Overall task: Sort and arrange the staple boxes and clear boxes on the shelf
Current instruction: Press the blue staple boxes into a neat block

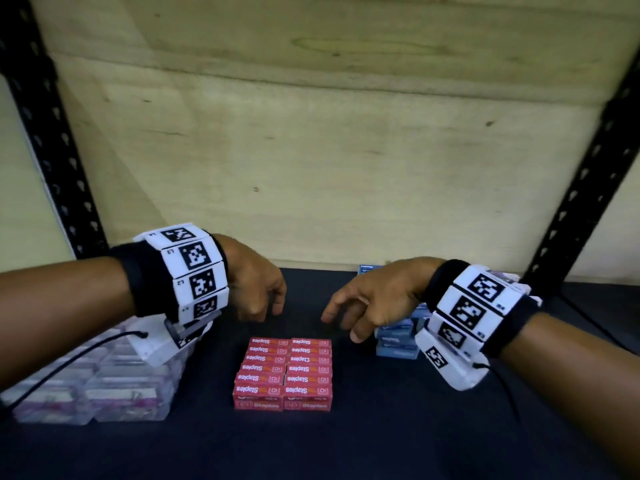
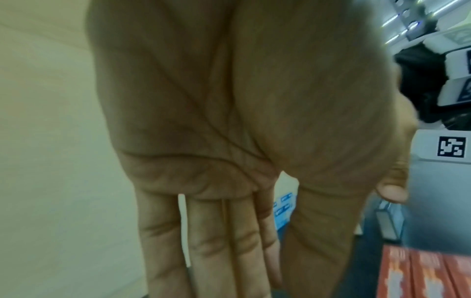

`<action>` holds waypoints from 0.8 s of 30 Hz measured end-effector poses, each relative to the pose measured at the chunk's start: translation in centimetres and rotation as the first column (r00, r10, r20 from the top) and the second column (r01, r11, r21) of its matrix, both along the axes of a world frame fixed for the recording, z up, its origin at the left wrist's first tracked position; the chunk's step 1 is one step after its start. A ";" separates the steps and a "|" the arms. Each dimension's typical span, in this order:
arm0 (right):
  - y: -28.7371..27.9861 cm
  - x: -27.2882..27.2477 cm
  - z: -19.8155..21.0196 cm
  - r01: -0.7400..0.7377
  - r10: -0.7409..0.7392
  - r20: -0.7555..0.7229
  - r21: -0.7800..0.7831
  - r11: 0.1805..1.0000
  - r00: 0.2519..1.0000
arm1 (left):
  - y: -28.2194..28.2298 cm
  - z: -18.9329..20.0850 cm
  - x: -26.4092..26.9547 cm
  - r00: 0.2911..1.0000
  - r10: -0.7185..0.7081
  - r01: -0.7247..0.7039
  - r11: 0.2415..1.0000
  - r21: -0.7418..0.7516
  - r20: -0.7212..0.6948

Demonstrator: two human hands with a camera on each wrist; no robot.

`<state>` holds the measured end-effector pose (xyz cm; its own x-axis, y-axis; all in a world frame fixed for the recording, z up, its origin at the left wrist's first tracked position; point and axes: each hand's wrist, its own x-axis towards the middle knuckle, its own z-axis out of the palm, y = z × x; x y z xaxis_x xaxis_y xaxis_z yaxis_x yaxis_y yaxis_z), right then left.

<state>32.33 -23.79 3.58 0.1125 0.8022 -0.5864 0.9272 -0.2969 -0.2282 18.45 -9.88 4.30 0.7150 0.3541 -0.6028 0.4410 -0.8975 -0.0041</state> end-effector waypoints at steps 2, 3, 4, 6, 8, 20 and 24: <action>-1.3 1.2 1.4 0.061 -0.052 -0.069 0.143 0.988 0.996 | -0.9 0.7 0.9 0.998 -0.013 0.011 1.000 0.027 0.065; -2.1 1.8 2.1 0.092 -0.074 -0.097 0.206 0.974 0.993 | -1.6 1.1 1.4 0.994 -0.036 0.031 0.998 0.051 0.101; -3.0 2.5 2.7 0.117 -0.095 -0.102 0.247 0.962 0.990 | -2.3 1.3 2.0 0.987 -0.074 0.063 0.995 0.082 0.143; -4.6 3.9 3.7 0.138 -0.128 -0.053 0.262 0.955 0.990 | -3.9 1.5 3.2 0.960 -0.163 0.137 0.982 0.129 0.226; -6.4 5.4 3.7 0.155 -0.171 0.046 0.240 0.958 0.984 | -5.6 1.1 4.6 0.925 -0.260 0.222 0.962 0.161 0.278; -11.1 9.3 -2.1 0.282 -0.296 0.088 0.143 0.949 0.951 | -10.1 -2.2 9.0 0.856 -0.472 0.429 0.877 0.219 0.212; -11.1 9.0 -3.6 0.240 -0.282 0.159 0.242 0.940 0.946 | -11.0 -2.7 9.1 0.856 -0.494 0.448 0.857 0.255 0.154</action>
